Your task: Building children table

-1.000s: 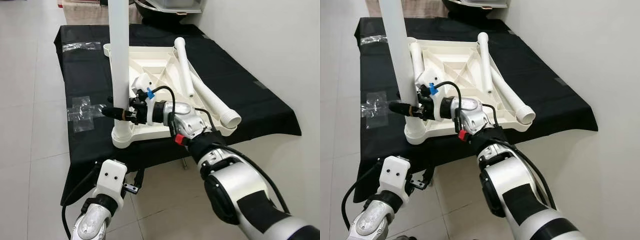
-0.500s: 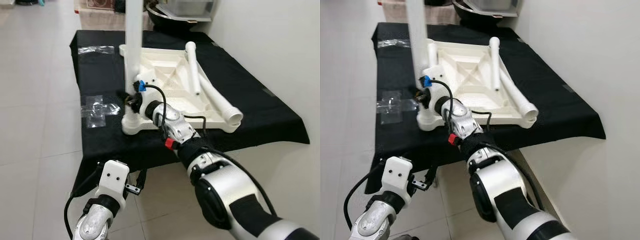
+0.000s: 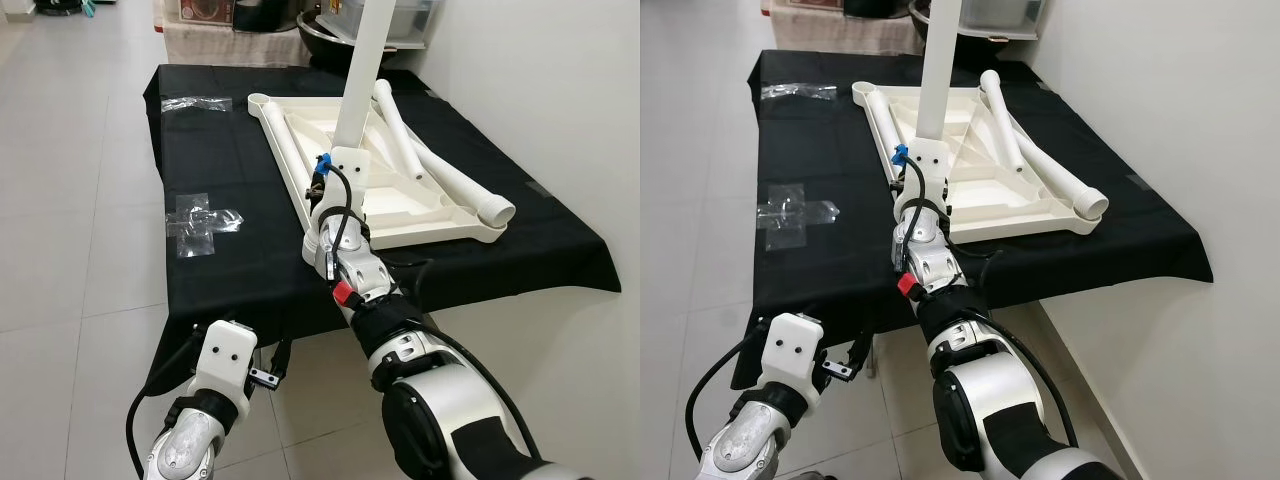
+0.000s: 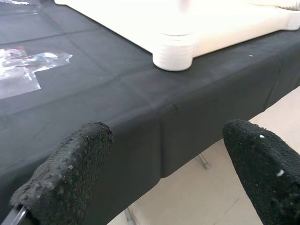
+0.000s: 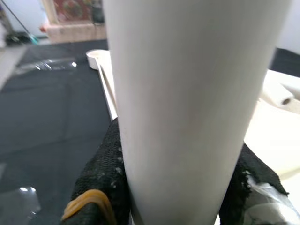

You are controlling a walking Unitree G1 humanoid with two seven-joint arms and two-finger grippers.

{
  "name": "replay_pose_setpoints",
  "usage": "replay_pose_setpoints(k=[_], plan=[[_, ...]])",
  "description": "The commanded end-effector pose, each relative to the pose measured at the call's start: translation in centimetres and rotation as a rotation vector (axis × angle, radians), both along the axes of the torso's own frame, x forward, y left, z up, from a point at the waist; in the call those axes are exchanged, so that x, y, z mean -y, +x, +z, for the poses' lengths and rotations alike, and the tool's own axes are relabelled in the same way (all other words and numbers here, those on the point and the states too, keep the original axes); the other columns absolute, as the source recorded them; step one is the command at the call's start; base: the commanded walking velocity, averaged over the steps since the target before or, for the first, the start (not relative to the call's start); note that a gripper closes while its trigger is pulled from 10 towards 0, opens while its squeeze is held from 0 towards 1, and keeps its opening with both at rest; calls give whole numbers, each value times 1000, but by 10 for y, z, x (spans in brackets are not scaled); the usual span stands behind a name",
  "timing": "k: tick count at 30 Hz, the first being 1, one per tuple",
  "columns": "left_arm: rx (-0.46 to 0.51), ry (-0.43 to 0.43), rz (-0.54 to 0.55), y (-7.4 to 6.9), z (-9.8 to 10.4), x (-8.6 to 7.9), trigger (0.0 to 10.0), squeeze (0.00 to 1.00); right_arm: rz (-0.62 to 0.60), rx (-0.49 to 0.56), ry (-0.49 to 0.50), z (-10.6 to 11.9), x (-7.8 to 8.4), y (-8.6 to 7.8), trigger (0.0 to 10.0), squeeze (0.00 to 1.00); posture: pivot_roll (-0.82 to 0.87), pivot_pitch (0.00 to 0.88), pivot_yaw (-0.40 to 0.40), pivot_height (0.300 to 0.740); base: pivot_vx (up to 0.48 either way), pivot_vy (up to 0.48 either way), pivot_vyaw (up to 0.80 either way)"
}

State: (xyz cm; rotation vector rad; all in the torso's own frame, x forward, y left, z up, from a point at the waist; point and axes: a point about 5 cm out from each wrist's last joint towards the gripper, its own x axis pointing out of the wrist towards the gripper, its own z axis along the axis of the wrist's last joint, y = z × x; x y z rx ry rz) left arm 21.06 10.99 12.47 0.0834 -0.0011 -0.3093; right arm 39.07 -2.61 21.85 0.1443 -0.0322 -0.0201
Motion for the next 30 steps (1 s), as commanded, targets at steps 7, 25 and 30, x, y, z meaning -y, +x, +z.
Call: replay_pose_setpoints(k=[7,25,30], plan=[[-20,-4,-5,0,-4,0,10000,0,110,93,35,7,-17,-9,10000,1000,131,124,-160,740,0,0,0],[-16,-1,-2,1,-4,0,10000,0,1224,115,39,-2,15,-17,10000,0,150,121,-166,740,0,0,0],[-17,-1,-1,0,-4,0,10000,0,1373,136,-138,8,-1,-21,10000,0,149,121,-168,740,0,0,0]])
